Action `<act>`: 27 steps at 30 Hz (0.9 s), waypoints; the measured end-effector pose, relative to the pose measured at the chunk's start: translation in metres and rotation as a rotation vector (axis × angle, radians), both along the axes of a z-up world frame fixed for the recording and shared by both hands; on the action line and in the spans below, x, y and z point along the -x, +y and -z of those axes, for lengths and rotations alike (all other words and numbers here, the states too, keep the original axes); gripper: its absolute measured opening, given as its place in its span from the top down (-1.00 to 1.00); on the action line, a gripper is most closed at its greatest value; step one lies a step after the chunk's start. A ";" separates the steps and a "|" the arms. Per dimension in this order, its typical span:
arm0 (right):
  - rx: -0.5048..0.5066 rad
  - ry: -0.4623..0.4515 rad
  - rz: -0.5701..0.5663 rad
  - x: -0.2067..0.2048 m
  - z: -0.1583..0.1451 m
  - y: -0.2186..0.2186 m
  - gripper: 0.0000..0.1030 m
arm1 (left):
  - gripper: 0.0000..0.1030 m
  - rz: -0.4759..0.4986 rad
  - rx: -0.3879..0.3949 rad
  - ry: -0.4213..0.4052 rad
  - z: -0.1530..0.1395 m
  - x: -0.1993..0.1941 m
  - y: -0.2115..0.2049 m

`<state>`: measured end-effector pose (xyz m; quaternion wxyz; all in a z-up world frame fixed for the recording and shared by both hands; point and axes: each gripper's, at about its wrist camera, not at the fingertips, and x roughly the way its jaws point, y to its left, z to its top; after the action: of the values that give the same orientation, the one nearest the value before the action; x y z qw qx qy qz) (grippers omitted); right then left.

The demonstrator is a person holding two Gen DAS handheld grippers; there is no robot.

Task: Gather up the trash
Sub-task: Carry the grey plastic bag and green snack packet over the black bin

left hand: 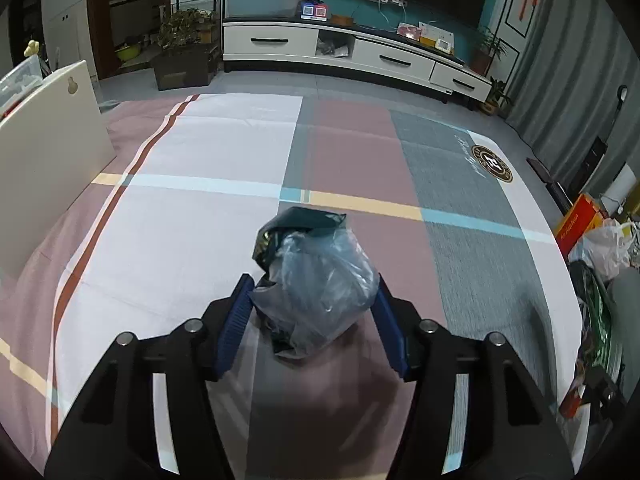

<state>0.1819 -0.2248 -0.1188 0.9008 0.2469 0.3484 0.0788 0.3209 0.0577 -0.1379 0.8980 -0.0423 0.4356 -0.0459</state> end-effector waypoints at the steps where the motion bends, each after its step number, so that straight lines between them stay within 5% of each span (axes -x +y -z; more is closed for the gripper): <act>1: -0.001 0.000 -0.001 0.000 0.000 -0.001 0.93 | -0.04 0.001 -0.002 0.002 -0.001 0.004 0.000; 14: -0.009 -0.007 0.001 0.010 -0.005 0.001 0.93 | 0.00 -0.001 0.002 0.028 -0.026 0.089 0.002; 27: 0.082 -0.051 -0.013 0.071 -0.049 0.014 0.93 | -0.01 0.008 0.056 -0.037 -0.074 0.185 0.005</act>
<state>0.1112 -0.2111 -0.0696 0.9182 0.2053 0.3300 0.0763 0.1355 0.0623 -0.0640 0.9040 -0.0651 0.4178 -0.0623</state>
